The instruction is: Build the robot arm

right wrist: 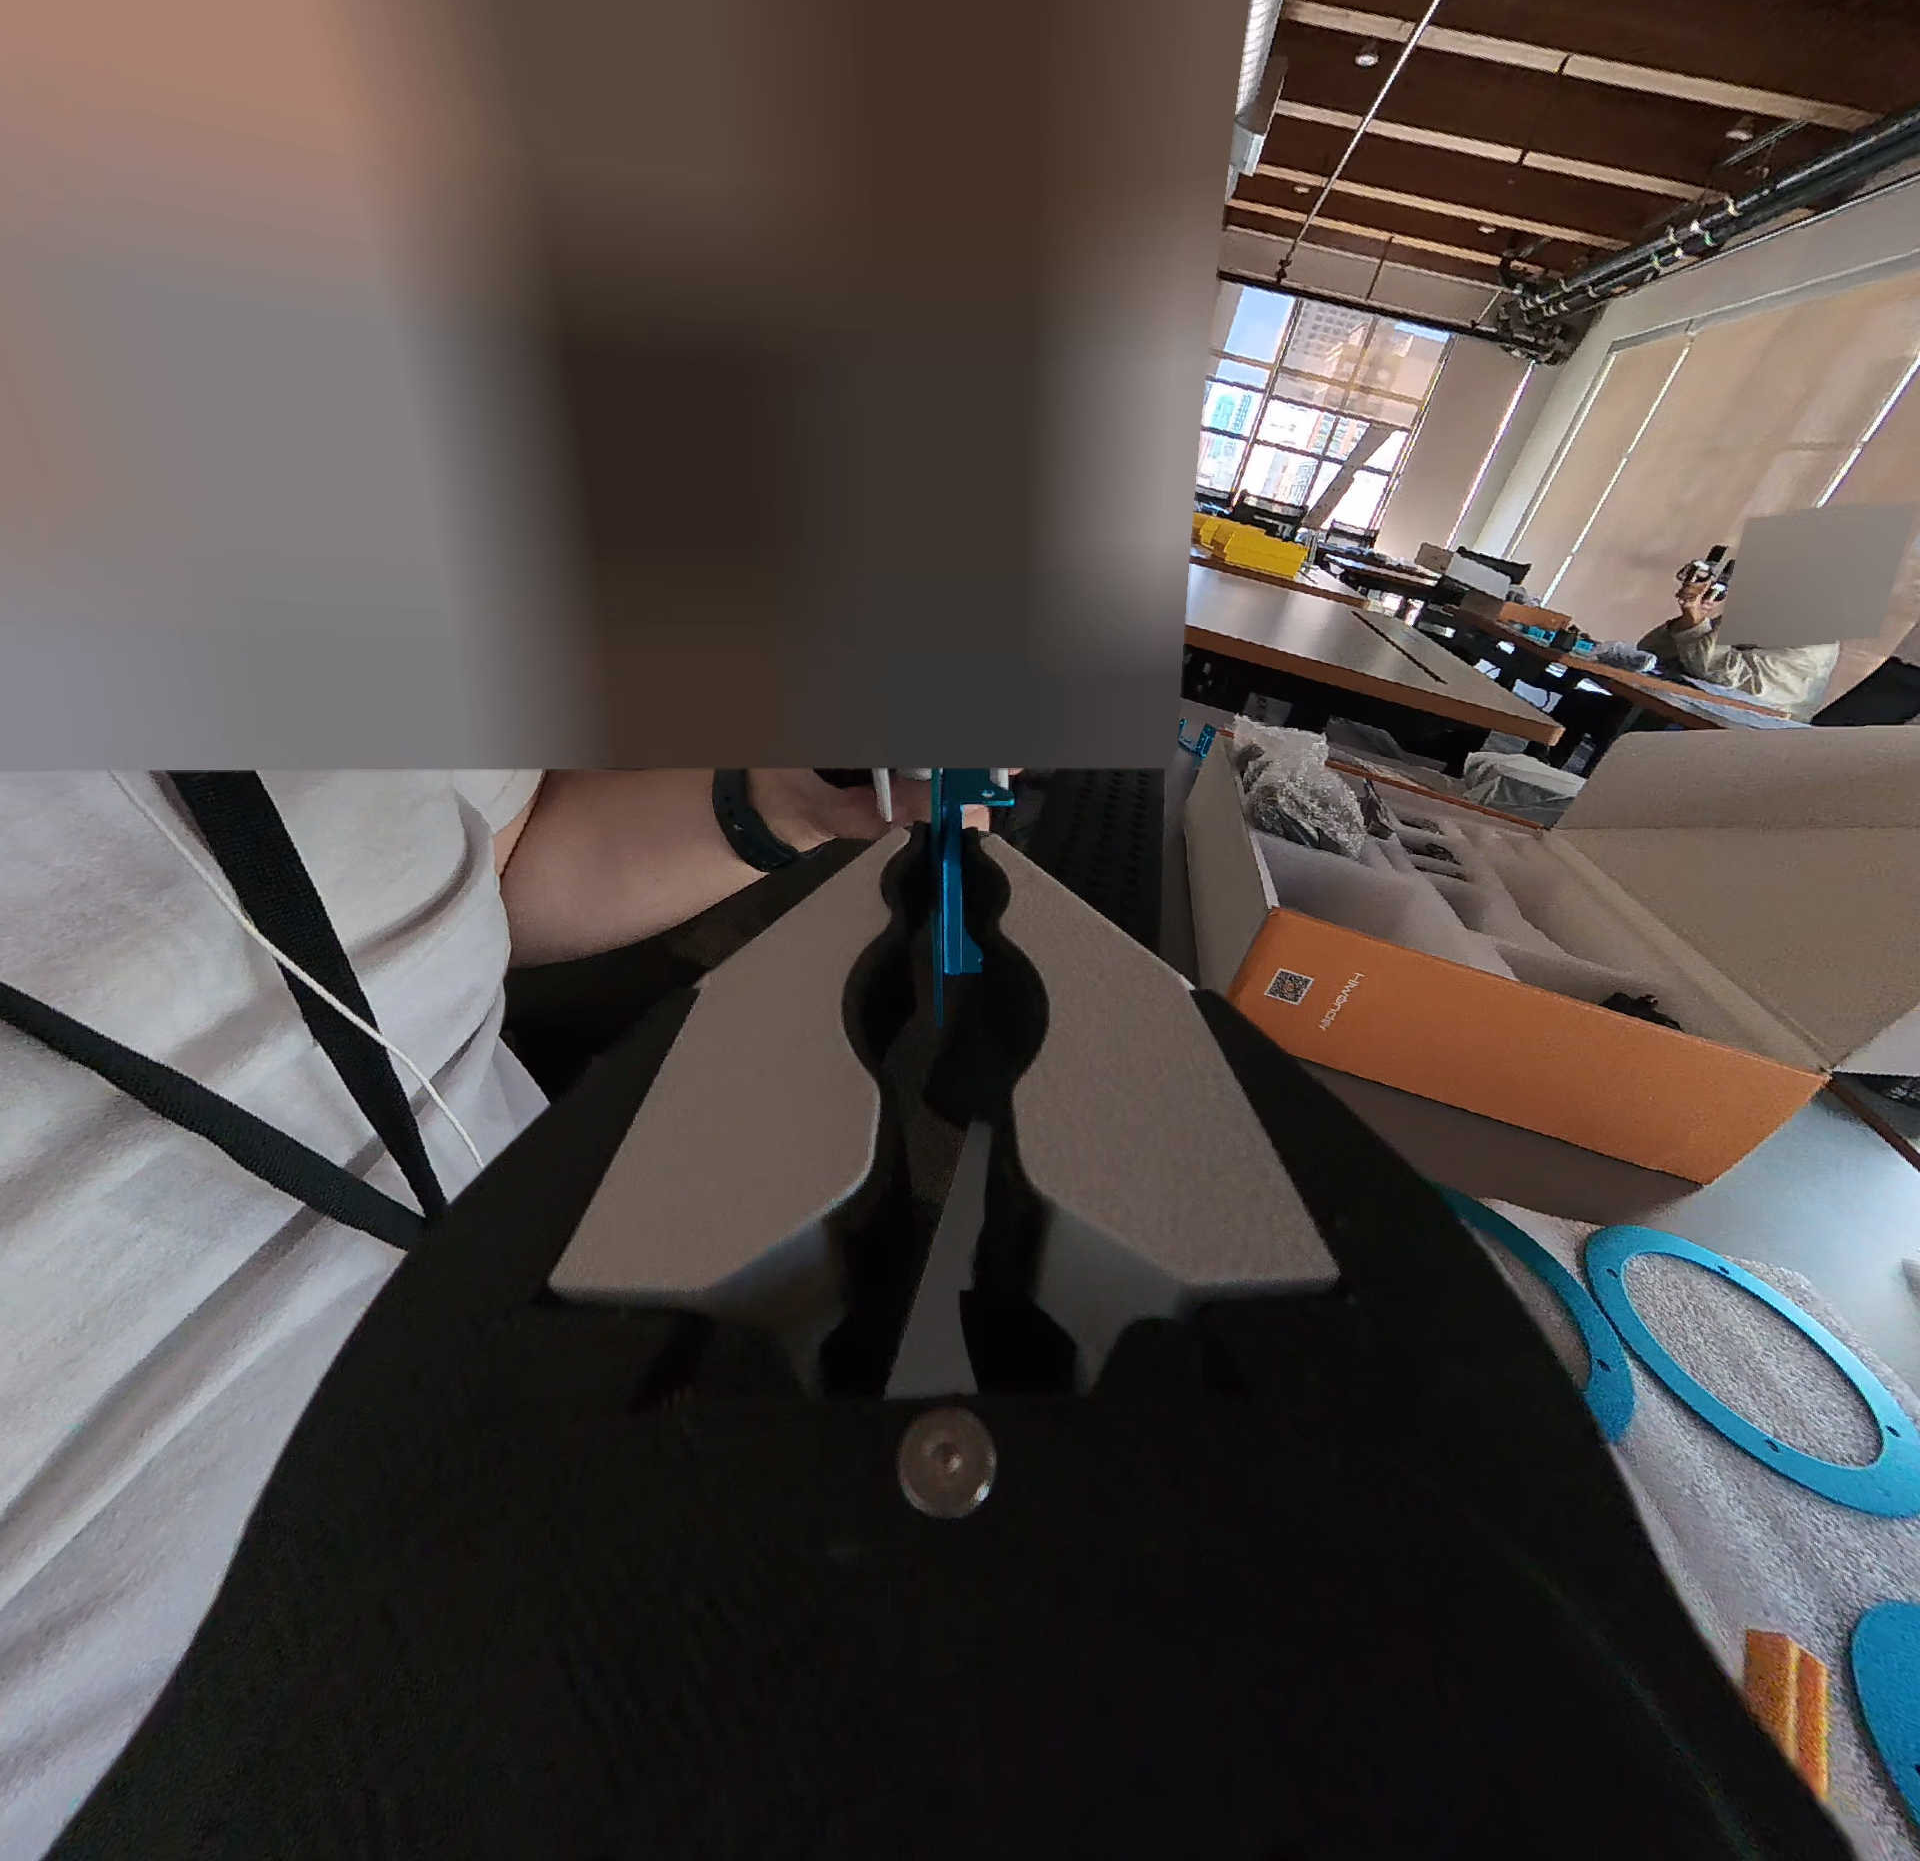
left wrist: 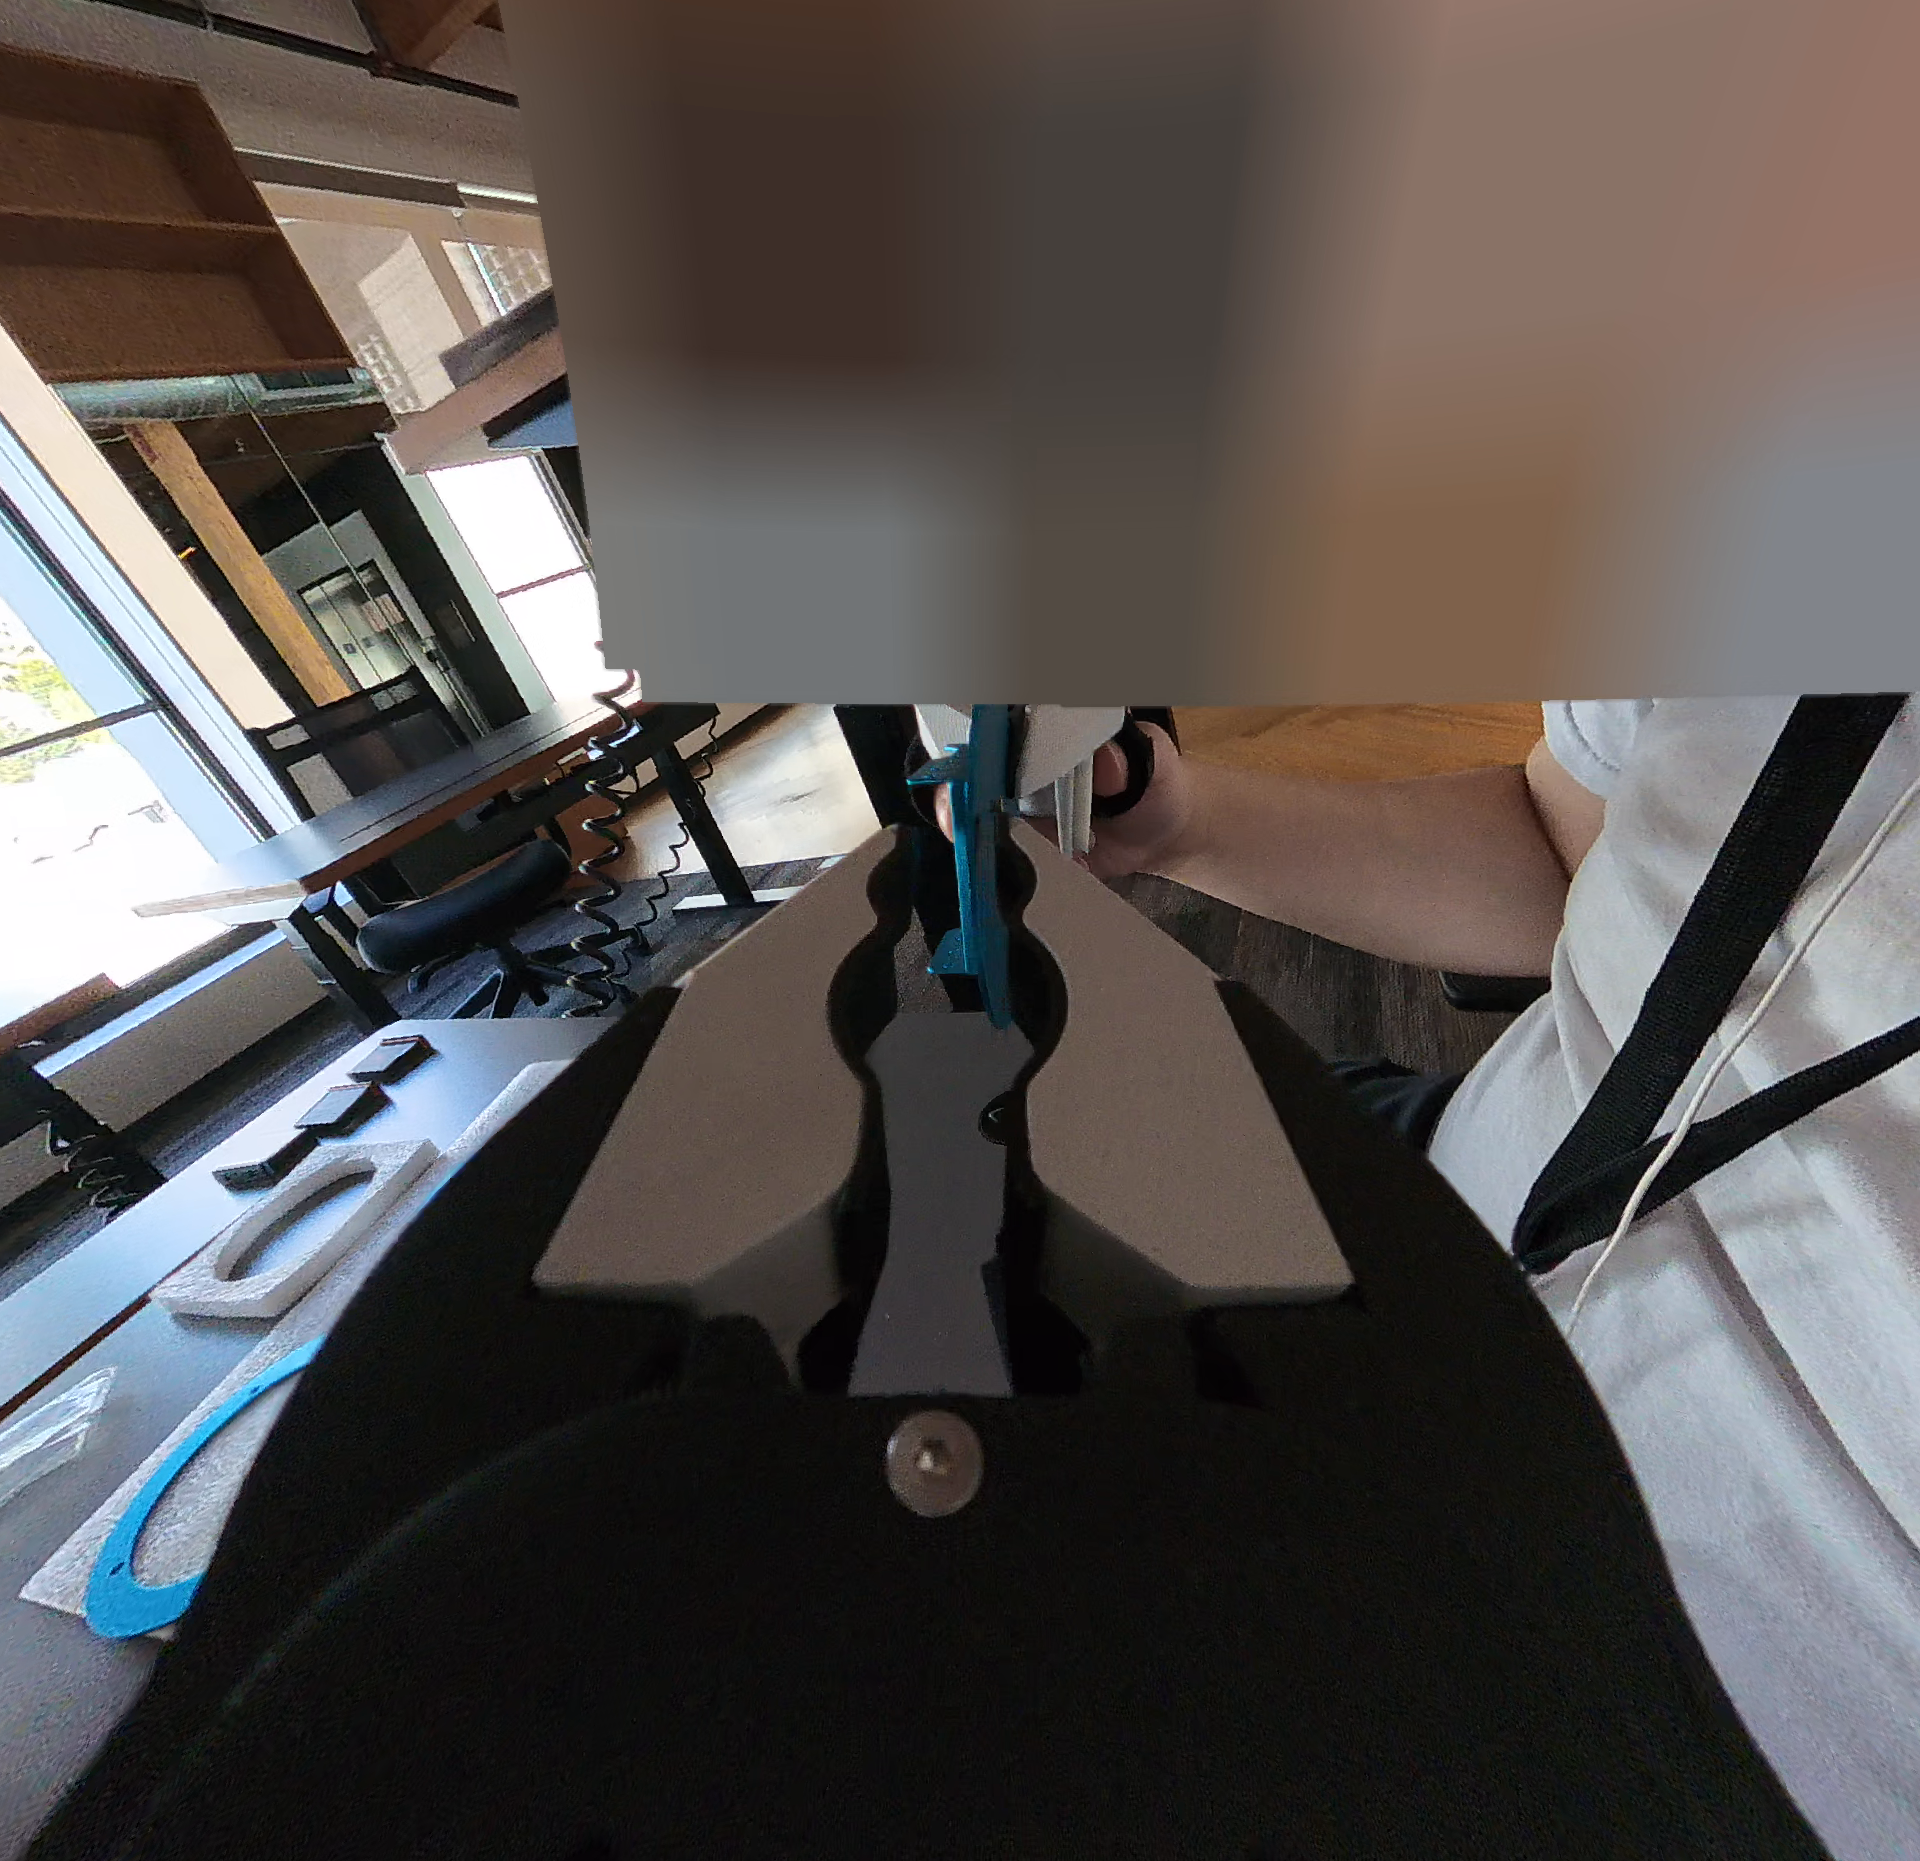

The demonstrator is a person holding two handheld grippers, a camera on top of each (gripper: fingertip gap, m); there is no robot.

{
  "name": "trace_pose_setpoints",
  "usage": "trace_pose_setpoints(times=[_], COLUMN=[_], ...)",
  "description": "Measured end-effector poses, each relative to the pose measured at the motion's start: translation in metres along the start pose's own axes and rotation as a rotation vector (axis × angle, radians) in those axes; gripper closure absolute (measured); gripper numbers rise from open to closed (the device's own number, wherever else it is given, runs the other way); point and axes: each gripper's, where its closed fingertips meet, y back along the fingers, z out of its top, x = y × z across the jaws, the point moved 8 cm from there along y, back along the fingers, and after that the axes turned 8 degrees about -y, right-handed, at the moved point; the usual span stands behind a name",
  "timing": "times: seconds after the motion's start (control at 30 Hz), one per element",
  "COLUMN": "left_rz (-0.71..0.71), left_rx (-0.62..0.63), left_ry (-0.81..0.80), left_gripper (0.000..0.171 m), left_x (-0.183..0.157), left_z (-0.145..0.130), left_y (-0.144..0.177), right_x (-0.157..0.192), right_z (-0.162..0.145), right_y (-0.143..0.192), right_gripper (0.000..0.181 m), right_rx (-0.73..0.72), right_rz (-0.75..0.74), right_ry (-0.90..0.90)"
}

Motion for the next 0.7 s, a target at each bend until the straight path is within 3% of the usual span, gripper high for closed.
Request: trace_pose_setpoints(times=[0.1,0.23,0.7], left_rz=[0.001,-0.015,-0.029], left_rx=[0.016,0.028,0.029], left_ry=[0.025,0.054,0.151], left_gripper=[0.153,0.167,0.165], left_x=[-0.001,-0.001,0.000], left_z=[-0.001,-0.004,-0.012], left_y=[-0.003,-0.008,-0.012], right_x=[-0.003,-0.005,-0.009], right_z=[-0.001,-0.004,-0.009], right_y=[0.000,-0.002,-0.003], right_gripper=[0.178,0.178,0.177], right_rx=[-0.005,-0.016,-0.021], right_rz=[0.004,0.026,0.028], right_ry=[-0.038,-0.094,-0.145])
